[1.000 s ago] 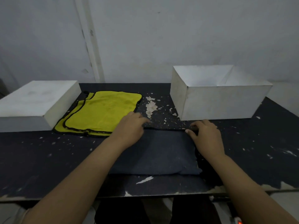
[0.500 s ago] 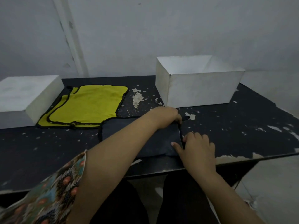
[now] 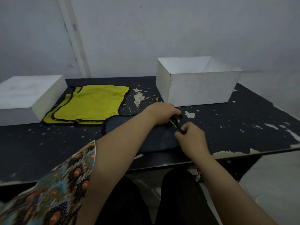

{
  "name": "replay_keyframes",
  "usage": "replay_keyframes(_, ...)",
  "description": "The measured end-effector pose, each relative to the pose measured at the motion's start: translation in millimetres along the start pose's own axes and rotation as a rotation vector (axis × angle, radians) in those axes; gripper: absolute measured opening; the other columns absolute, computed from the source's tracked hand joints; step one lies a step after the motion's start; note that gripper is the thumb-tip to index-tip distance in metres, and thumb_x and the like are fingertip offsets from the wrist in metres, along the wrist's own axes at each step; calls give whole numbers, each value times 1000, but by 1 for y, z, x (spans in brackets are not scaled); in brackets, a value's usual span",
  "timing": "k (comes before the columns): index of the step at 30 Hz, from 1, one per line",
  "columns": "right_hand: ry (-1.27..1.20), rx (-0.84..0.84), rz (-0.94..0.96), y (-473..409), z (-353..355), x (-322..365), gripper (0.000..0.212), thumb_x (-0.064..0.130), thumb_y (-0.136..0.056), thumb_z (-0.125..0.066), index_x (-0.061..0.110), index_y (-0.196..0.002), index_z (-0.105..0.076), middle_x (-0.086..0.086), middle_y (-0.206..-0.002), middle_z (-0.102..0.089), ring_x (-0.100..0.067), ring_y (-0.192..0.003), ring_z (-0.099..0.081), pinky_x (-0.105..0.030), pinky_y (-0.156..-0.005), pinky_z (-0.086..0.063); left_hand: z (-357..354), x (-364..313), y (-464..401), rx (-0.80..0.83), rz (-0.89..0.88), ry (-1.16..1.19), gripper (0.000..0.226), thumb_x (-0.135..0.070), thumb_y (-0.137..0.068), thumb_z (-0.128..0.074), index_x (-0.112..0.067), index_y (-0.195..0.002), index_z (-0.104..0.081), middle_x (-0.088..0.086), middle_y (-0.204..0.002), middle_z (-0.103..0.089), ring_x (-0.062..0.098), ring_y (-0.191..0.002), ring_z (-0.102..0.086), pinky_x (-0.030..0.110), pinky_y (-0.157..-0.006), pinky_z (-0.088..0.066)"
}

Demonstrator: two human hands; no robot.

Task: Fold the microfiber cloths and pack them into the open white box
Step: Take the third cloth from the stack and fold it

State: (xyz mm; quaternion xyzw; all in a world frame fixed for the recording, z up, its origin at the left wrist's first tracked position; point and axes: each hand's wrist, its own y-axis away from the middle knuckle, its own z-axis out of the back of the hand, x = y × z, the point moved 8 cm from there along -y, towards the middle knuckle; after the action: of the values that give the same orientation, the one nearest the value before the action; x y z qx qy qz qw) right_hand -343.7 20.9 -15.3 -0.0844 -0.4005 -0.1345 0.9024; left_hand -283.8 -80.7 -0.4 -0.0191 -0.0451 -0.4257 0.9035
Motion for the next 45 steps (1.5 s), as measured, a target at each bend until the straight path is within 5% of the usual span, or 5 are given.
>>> replay_keyframes(13, 53, 8, 646, 39, -56, 110, 36, 2, -85, -53, 15, -118, -61, -10, -85, -69, -24, -73, -61, -36, -62, -49, 44, 109, 108, -229, 177, -186, 23, -11, -85, -49, -15, -106, -58, 9, -101, -63, 34, -93, -59, 39, -65, -41)
replay_keyframes(29, 422, -72, 1097, 87, -131, 133, 19, 12, -69, -69, 15, -88, -73, 1, -66, -70, -15, -57, -65, -24, -51, -47, -4, 124, 176, -233, 127, -336, 34, 3, -71, -65, -15, -99, -61, 8, -73, -63, 32, -52, -59, 26, -42, -26)
replay_keyframes(35, 413, 96, 1068, 88, -138, 122, 25, 22, -73, -56, 19, -92, -73, 3, -76, -72, -14, -75, -66, -29, -59, -53, -17, 130, 182, -64, 215, -188, 26, -10, -89, -44, -18, -109, -58, 2, -105, -62, 26, -94, -60, 33, -61, -39)
replay_keyframes(40, 145, 346, 777, 69, -121, 123, 38, 49, -81, -49, 30, -109, -66, 9, -93, -74, -5, -86, -67, -27, -73, -55, -20, 139, 181, -112, 370, 37, 19, -30, -92, -47, -16, -92, -60, 1, -92, -63, 22, -85, -59, 32, -64, -43)
replay_keyframes(45, -176, 296, 530, 9, -104, 123, 15, 17, -86, -61, 20, -97, -71, 5, -84, -72, -5, -75, -66, -24, -69, -54, -25, 144, 182, -250, 540, 160, 32, -27, -89, -58, -16, -115, -42, 5, -93, -66, 28, -82, -61, 39, -64, -48)
